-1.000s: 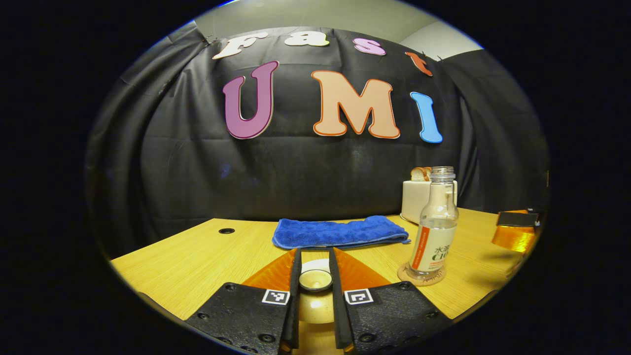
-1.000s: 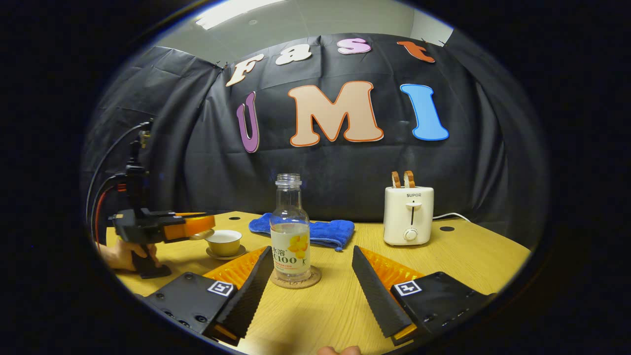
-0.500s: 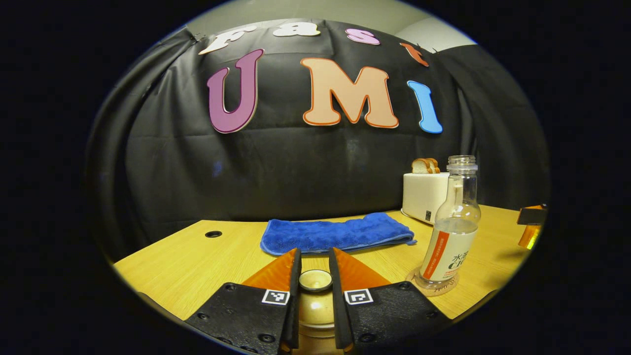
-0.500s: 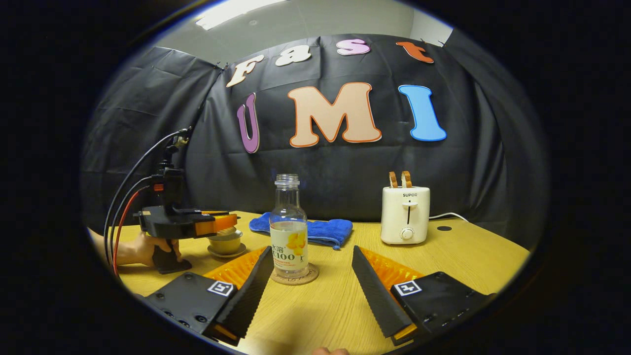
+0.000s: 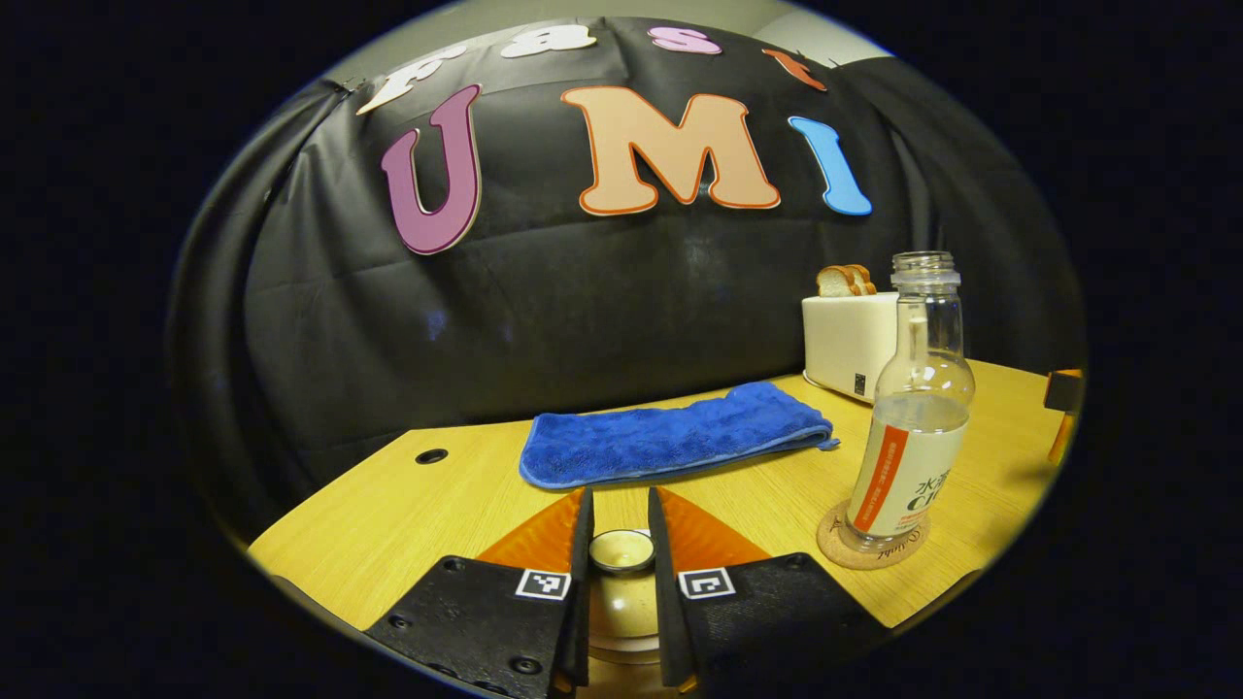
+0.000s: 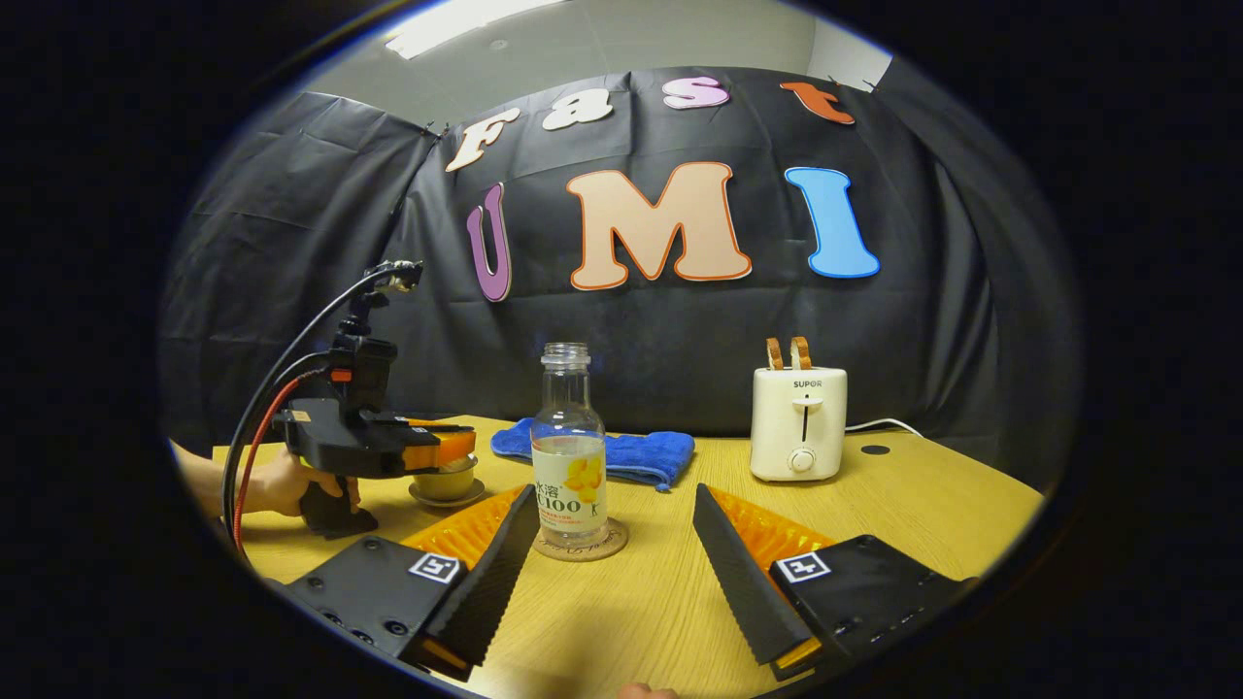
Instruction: Open the teacup lid with one hand, grasp the water bottle and pour water into the teacup with the other hand; after pouring, place the water bottle on the coaster and then close the teacup lid.
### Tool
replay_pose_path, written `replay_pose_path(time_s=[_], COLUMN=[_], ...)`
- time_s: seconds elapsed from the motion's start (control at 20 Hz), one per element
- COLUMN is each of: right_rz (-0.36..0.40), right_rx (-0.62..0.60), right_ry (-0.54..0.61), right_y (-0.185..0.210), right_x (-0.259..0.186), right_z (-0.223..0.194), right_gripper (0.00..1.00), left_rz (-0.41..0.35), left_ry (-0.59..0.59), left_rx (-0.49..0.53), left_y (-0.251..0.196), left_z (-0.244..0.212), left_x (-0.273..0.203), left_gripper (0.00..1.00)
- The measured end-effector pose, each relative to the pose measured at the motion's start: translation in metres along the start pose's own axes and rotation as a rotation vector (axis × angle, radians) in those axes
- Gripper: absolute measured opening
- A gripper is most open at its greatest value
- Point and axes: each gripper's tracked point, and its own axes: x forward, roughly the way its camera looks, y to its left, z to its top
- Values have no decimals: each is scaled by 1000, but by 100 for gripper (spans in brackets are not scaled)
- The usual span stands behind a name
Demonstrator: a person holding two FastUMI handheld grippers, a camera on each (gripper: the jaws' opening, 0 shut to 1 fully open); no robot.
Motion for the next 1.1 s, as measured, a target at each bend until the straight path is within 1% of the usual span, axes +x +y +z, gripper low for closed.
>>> replay_pose_path(time_s=[0.15, 0.2, 0.25, 0.35, 0.4, 0.45, 0.5, 0.55, 0.6, 0.7, 0.75, 0.8, 0.9, 1.1], right_rz=[4, 4, 4, 4, 4, 4, 4, 4, 4, 3, 2, -1, -6, -35], right_rx=[1, 0, 1, 0, 1, 1, 1, 1, 1, 1, 0, 0, -1, -2], right_ry=[0, 0, 0, 0, 0, 0, 0, 0, 0, 0, 0, 1, 0, -1], right_y=[0, 0, 0, 0, 1, 1, 1, 1, 1, 0, 1, 0, -1, -7], right_x=[0, -1, 0, 0, 0, 0, -1, 0, 0, 0, 0, 0, 0, 0], right_z=[0, 0, 0, 0, -1, 0, -1, -1, 0, 0, -1, -1, -1, 0], right_gripper=[100, 100, 100, 100, 100, 100, 100, 100, 100, 100, 100, 100, 100, 100], left_rz=[4, -5, -6, -1, 6, 9, 9, 17, 36, 58, 66, 76, 78, 99], left_ry=[-2, -7, -21, -34, -36, -45, -48, -56, -64, -93, -119, -159, -133, -138], left_rx=[-3, -10, -20, -33, -37, -43, -46, -54, -60, -92, -117, -144, -147, -148], left_y=[1, 1, 1, 4, 6, 7, 7, 10, 14, 20, 25, 30, 30, 30], left_z=[0, 1, 3, 4, 4, 5, 6, 6, 7, 11, 13, 19, 11, 12], left_x=[-2, -3, -3, -4, -6, -6, -7, -7, -10, -18, -18, -20, -22, -37], left_gripper=[28, 29, 34, 54, 54, 58, 55, 56, 65, 100, 100, 96, 95, 96])
